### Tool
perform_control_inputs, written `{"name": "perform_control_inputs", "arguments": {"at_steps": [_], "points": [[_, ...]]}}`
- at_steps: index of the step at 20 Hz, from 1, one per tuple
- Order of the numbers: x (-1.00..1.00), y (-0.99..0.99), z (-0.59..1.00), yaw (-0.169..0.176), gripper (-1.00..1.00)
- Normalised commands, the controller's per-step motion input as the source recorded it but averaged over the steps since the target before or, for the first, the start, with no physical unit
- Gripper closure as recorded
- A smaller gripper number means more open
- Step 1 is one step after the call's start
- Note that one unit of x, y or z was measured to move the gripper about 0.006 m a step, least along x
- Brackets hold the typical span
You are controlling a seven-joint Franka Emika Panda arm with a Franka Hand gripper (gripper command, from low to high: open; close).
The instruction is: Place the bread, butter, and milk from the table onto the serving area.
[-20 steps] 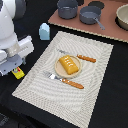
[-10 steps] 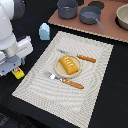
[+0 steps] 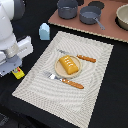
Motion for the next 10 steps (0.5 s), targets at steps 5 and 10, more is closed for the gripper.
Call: {"name": "perform_control_inputs", "arguments": {"at_steps": [5, 10], "points": [[-0.57, -0.07, 0.4, 0.017, 1.0], [-0.31, 0.0, 1.0, -0.012, 1.0]]}}
